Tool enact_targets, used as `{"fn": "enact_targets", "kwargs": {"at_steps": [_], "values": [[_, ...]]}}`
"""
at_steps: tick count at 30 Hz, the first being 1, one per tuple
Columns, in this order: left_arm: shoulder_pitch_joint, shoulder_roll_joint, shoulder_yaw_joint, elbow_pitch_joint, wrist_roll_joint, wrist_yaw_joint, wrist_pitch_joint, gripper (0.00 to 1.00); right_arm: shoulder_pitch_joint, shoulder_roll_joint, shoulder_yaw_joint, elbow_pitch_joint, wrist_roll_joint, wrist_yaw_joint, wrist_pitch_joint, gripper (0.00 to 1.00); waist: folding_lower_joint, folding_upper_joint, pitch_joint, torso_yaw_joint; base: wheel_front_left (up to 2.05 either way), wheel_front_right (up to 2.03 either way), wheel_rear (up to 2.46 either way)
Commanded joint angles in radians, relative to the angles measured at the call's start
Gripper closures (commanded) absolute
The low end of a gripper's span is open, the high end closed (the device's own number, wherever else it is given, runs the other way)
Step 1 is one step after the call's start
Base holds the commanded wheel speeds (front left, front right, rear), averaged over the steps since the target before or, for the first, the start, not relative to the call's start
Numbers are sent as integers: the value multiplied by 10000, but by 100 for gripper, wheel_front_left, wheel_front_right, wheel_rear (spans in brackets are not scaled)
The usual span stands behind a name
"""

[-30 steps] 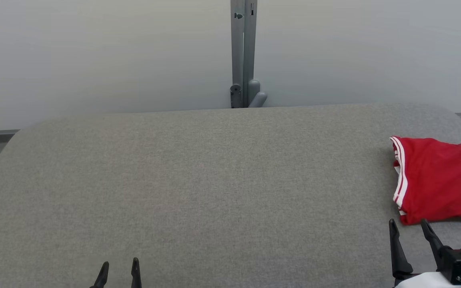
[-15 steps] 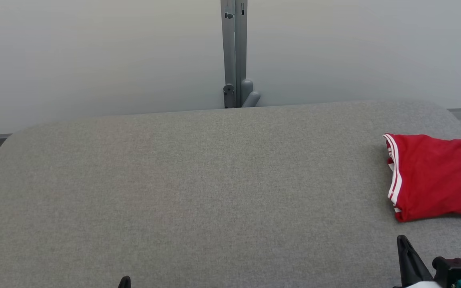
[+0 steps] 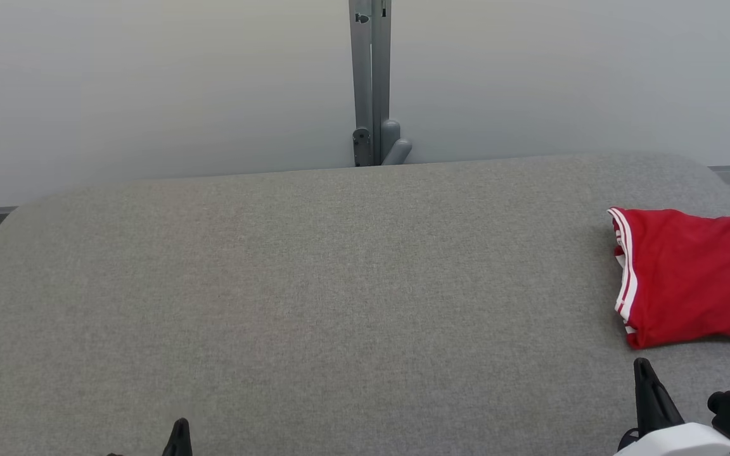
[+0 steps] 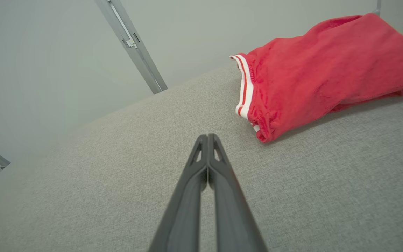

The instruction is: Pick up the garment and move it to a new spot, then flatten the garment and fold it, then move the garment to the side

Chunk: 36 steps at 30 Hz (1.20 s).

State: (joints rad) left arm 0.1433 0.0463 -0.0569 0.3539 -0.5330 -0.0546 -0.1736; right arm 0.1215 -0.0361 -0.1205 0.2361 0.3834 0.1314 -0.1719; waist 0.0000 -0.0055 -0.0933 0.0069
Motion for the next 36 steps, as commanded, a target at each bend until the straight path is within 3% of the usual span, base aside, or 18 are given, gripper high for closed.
{"fn": "enact_targets", "kwargs": {"at_steps": [1,36], "values": [[-369,12,116,-224,-418,-93,72,100,-318,-55,-8,-178,451,0,80,100,0,8,13,-1,0,0,0],[-1308,31,798,-704,-5055,-402,1299,100,-1164,-106,9,-163,5725,-3,1341,100,0,24,325,-23,0,0,0]]}}
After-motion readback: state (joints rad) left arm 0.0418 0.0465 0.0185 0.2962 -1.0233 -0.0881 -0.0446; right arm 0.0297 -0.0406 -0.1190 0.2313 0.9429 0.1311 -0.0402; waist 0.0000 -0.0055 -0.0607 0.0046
